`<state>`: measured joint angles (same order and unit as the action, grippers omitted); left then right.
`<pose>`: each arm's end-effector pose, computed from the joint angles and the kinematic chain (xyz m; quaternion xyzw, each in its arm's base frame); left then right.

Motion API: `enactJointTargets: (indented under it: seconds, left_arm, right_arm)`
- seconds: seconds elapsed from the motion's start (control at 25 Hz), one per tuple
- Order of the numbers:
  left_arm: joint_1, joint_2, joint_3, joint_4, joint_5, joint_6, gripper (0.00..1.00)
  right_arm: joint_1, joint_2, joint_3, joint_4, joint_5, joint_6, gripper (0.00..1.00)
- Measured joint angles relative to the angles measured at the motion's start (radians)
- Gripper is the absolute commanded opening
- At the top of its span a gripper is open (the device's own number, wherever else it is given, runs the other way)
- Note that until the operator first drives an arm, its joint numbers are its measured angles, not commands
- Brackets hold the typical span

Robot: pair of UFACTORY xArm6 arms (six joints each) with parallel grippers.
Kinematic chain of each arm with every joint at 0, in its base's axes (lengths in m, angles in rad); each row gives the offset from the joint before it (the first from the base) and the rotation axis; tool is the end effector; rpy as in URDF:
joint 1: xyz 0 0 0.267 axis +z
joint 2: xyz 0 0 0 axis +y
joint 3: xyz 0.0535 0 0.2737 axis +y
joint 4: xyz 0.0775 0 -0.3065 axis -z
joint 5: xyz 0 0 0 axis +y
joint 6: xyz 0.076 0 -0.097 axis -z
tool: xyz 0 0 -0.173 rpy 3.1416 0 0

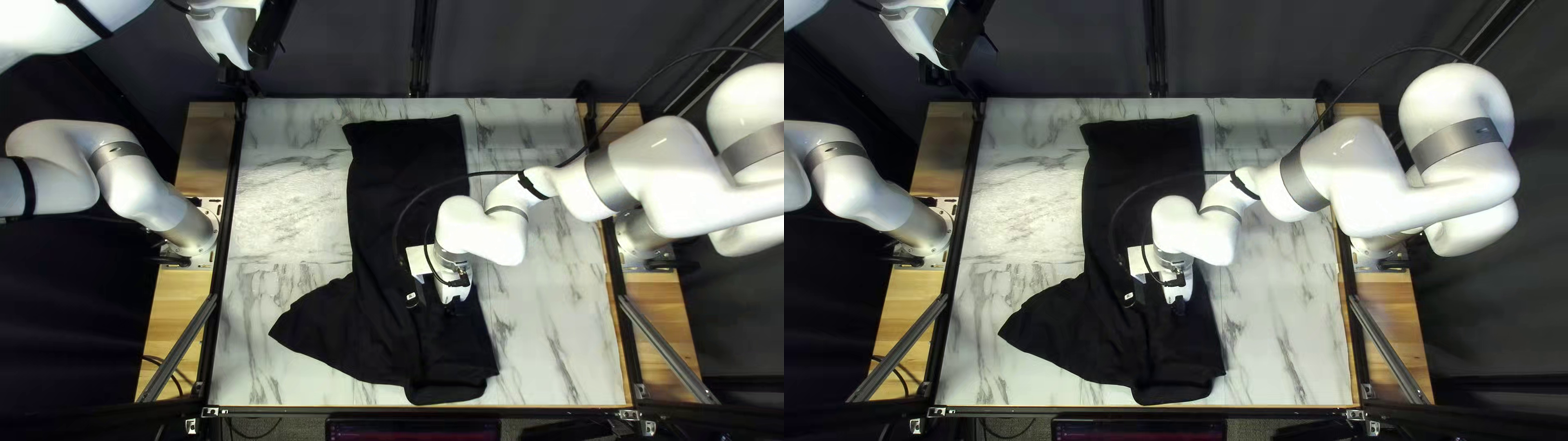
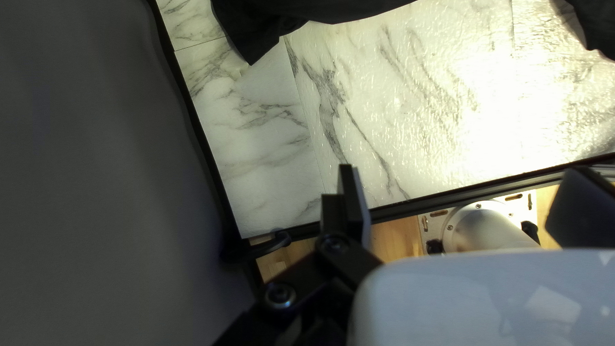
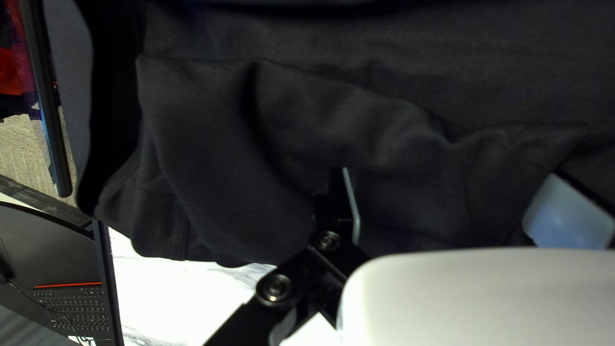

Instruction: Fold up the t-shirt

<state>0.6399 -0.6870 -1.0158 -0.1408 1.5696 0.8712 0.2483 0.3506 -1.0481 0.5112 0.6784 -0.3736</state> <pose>0.2410 0.1322 0.3748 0.9881 -0.1194 0.0965 0.0056 0.4641 0.1733 0.0611 -0.9808 -0.1101 -0.0193 0.1596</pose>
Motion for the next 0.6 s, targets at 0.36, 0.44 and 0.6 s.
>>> enactJointTargets:
  seconds: [0.36,0.44,0.6]
  left_arm:
    - [0.0,0.0,0.0,0.0,0.0,0.0,1.0]
    - [0.0,0.0,0.0,0.0,0.0,0.0,1.0]
    - [0.0,0.0,0.0,0.0,0.0,0.0,1.0]
  right_arm:
    - [-0.014,0.0,0.007,0.042,-0.023,-0.06,1.0]
    - [-0.016,-0.019,0.03,0.045,-0.026,-0.064,1.0]
    - [-0.019,-0.032,0.042,0.041,-0.022,-0.06,1.0]
